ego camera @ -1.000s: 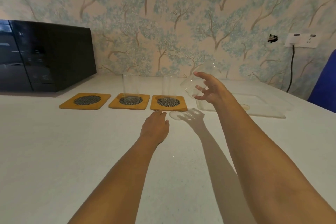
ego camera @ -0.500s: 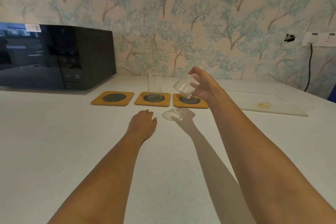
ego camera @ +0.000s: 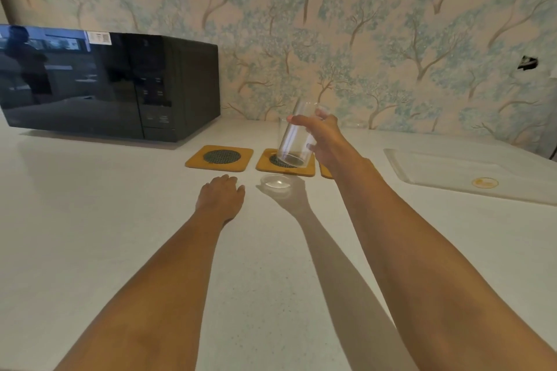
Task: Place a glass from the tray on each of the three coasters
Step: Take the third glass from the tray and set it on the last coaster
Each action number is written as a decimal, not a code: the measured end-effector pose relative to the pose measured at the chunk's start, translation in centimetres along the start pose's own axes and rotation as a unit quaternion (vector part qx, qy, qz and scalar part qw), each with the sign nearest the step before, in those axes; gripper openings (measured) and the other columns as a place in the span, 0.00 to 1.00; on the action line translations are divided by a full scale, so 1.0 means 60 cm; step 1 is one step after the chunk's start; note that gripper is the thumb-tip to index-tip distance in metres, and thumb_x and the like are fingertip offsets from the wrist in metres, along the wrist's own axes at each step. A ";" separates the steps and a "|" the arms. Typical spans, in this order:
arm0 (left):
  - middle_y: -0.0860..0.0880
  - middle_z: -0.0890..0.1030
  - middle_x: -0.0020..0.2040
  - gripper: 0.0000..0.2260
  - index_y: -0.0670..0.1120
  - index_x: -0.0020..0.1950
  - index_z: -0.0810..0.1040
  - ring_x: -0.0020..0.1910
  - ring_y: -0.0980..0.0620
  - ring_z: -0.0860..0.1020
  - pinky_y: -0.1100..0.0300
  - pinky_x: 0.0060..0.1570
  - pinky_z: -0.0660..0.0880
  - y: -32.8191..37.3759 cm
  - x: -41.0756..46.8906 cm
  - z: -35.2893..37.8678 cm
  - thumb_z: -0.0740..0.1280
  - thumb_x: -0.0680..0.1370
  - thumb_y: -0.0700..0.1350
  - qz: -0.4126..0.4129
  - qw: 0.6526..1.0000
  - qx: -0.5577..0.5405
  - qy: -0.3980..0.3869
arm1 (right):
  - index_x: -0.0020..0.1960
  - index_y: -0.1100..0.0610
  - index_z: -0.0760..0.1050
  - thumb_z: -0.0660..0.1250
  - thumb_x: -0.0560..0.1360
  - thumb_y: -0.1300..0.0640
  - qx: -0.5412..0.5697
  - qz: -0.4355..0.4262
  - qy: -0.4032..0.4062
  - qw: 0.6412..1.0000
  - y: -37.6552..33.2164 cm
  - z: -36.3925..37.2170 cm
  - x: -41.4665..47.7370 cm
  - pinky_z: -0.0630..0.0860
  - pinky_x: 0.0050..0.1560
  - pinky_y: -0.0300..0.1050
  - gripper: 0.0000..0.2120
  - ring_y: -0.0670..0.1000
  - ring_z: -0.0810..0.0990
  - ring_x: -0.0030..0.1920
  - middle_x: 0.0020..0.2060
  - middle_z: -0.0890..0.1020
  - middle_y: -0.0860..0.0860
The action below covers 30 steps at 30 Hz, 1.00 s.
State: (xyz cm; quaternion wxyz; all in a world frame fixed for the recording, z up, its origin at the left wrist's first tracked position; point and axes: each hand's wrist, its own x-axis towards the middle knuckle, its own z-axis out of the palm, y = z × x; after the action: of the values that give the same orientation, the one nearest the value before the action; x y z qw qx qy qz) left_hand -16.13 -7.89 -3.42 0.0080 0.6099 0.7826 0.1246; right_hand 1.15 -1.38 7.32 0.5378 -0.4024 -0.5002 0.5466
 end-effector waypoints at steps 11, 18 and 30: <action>0.45 0.67 0.75 0.22 0.44 0.74 0.65 0.73 0.46 0.67 0.50 0.73 0.62 -0.059 0.036 -0.007 0.50 0.83 0.53 -0.039 0.999 0.000 0.013 | 0.76 0.54 0.49 0.71 0.72 0.62 -0.003 0.042 -0.047 0.998 0.035 0.097 0.041 0.58 0.71 0.54 0.42 0.57 0.60 0.74 0.74 0.61 0.57; 0.46 0.64 0.76 0.23 0.45 0.75 0.62 0.76 0.46 0.62 0.49 0.75 0.56 -0.062 0.037 -0.001 0.49 0.83 0.54 -0.037 0.999 0.004 0.015 | 0.76 0.55 0.49 0.68 0.73 0.61 -0.061 0.026 -0.053 0.996 0.051 0.144 0.070 0.61 0.70 0.54 0.39 0.56 0.62 0.72 0.74 0.60 0.56; 0.46 0.59 0.78 0.24 0.46 0.77 0.58 0.78 0.47 0.57 0.49 0.76 0.54 -0.067 0.046 0.008 0.47 0.83 0.54 -0.028 0.999 0.017 0.014 | 0.68 0.57 0.60 0.75 0.69 0.60 -0.139 -0.047 -0.029 0.989 0.094 0.210 0.136 0.68 0.59 0.43 0.34 0.55 0.71 0.65 0.67 0.70 0.55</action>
State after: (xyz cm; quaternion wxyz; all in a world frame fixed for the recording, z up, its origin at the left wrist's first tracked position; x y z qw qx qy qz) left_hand -20.60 -6.06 -4.35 -0.0102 0.5861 0.8013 0.1195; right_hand -13.02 5.73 4.83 0.4868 -0.4340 -0.6049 0.4570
